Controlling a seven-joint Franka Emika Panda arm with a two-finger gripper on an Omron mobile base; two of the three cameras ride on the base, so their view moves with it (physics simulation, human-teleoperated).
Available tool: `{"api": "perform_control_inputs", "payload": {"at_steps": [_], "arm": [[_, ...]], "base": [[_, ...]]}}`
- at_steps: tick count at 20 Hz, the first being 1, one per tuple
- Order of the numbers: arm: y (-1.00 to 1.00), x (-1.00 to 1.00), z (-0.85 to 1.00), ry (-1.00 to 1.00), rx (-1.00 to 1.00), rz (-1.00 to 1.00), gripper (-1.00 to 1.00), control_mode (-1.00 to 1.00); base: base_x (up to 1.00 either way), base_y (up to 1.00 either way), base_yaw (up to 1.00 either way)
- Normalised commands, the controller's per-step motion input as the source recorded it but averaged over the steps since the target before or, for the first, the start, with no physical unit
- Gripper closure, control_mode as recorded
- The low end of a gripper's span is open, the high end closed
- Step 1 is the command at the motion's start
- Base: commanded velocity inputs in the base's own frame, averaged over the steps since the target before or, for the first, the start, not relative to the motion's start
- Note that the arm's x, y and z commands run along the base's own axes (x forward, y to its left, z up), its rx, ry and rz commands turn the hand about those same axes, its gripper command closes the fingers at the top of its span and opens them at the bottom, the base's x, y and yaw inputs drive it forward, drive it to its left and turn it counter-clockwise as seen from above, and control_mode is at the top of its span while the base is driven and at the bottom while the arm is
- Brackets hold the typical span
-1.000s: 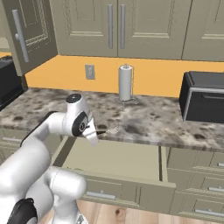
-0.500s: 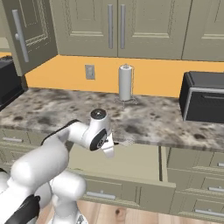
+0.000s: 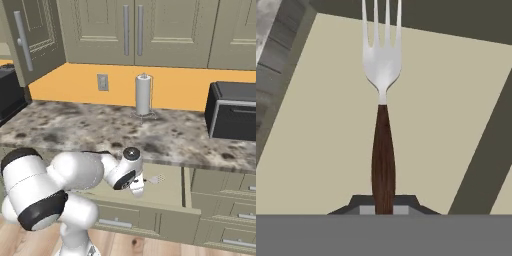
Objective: Organize the utensils by type. Pick up the wooden spoons from the counter and place them in the open cabinet. Then pick up the metallic utensils from the counter and place them in the open drawer.
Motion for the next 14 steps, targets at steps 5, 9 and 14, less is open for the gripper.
{"api": "perform_control_inputs", "payload": {"at_steps": [5,9,14], "arm": [[-0.3,0.52,-0.42,0.12,0.03,0.0,1.0,-1.0],[-0.25,0.48,-0.39,0.14,0.01,0.0,1.0,-1.0],[-0.17,0.26,-0.54,0.11,0.0,0.0,1.0,-1.0]], "base": [[0.0,0.0,0.0],[0.0,0.0,0.0],[0.0,0.0,0.0]]}}
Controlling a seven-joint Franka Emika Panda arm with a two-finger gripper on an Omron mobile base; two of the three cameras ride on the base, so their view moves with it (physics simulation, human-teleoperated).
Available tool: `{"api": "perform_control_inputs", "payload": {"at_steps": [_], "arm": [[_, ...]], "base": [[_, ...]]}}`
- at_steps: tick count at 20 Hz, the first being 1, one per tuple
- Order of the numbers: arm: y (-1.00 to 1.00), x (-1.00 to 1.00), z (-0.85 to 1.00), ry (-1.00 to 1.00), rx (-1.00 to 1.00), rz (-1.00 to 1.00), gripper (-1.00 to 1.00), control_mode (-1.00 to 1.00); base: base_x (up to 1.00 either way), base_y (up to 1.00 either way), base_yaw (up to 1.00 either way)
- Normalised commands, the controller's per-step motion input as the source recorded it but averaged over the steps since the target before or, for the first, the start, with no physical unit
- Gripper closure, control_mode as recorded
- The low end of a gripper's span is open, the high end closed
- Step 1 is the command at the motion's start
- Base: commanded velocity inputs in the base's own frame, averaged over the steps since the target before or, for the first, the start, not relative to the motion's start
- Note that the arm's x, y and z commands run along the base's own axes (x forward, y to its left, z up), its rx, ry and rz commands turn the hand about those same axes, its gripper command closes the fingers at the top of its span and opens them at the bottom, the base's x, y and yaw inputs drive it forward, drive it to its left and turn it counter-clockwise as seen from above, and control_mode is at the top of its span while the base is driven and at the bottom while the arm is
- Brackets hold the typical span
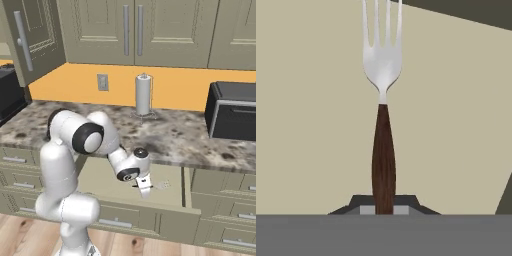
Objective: Organize the utensils by type. Pick up the wooden spoons from the counter and place them in the open cabinet. Then pick up the metallic utensils from the counter and place them in the open drawer.
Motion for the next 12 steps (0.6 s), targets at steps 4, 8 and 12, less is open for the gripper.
{"api": "perform_control_inputs", "payload": {"at_steps": [4,8,12], "arm": [[-0.12,0.09,-0.59,0.02,0.0,0.0,1.0,-1.0],[-0.13,0.29,-0.6,0.02,0.0,0.0,1.0,-1.0],[-0.08,0.29,-0.59,0.02,0.0,0.0,1.0,-1.0]], "base": [[0.0,0.0,0.0],[0.0,0.0,0.0],[0.0,0.0,0.0]]}}
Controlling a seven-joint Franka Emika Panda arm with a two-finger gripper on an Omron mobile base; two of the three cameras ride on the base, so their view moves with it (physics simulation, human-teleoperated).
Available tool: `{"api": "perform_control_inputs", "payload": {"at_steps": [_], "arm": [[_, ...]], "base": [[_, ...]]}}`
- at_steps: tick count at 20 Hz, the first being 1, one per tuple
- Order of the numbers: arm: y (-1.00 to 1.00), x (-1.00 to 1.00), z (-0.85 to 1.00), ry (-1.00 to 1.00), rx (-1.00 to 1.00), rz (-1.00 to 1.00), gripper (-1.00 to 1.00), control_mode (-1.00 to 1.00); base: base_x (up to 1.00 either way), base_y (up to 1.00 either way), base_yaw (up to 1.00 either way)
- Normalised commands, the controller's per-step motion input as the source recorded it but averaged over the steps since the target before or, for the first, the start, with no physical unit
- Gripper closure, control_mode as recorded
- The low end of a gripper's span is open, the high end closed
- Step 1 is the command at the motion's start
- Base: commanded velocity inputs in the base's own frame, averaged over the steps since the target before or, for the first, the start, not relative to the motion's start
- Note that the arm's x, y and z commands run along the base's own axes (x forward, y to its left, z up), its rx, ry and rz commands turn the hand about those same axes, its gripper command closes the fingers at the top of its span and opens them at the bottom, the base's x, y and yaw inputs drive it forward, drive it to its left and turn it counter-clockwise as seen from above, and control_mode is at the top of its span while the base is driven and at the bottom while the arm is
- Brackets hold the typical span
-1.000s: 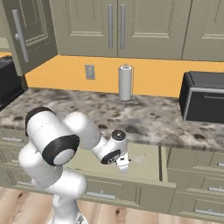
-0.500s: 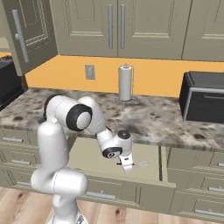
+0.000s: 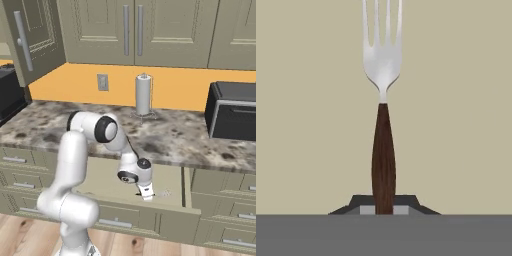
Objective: Organize the utensils by type. Pick up the wooden spoons from the counter and place them in the open cabinet. Then pick up the metallic utensils from the counter and place them in the open drawer.
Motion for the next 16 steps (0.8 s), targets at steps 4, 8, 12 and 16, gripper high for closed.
{"api": "perform_control_inputs", "payload": {"at_steps": [4,8,12,16], "arm": [[-0.06,0.09,-0.51,0.01,0.0,0.0,1.0,-1.0],[0.0,-0.18,-0.14,0.0,0.0,0.0,-1.0,-1.0],[-0.08,-0.58,0.26,-0.06,0.0,0.01,-1.0,-1.0],[-0.21,-0.08,0.49,-0.03,0.0,0.06,-1.0,-1.0]], "base": [[0.0,0.0,0.0],[0.0,0.0,0.0],[0.0,0.0,0.0],[0.0,0.0,0.0]]}}
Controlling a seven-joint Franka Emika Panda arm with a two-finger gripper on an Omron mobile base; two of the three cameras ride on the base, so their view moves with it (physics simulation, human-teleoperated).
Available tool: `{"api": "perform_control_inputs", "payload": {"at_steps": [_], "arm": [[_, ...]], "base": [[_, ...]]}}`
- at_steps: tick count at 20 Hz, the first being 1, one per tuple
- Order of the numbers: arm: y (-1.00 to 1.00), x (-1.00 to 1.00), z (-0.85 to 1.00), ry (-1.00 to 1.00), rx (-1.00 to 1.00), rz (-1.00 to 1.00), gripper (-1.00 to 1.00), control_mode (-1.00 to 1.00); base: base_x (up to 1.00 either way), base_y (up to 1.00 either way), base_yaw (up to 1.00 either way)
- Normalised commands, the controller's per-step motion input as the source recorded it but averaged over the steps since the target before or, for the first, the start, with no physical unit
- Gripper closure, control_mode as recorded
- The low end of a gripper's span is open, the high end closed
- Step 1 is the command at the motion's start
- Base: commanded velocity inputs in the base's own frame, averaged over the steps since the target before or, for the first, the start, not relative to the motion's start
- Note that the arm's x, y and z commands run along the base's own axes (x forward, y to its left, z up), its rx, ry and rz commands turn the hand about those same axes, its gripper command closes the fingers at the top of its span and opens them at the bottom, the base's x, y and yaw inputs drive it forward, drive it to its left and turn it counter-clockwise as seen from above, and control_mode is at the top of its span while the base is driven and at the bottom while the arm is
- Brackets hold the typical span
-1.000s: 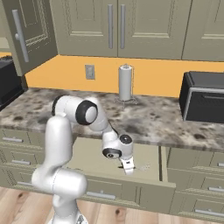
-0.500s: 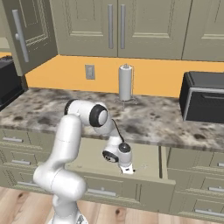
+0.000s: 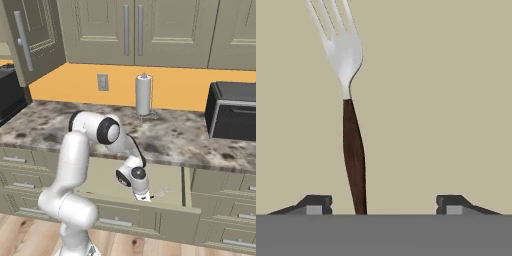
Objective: Organize the utensils by type. Pick up the wooden spoons from the counter and place them in the open cabinet. Then pick up the metallic utensils from the counter and place them in the open drawer.
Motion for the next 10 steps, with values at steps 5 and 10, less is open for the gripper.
{"api": "perform_control_inputs", "payload": {"at_steps": [5,10], "arm": [[-0.22,0.0,0.99,-0.03,0.0,0.26,-1.0,-1.0],[-0.11,0.0,1.0,0.02,-0.03,0.45,-1.0,-1.0]], "base": [[0.0,0.0,0.0],[0.0,0.0,0.0]]}}
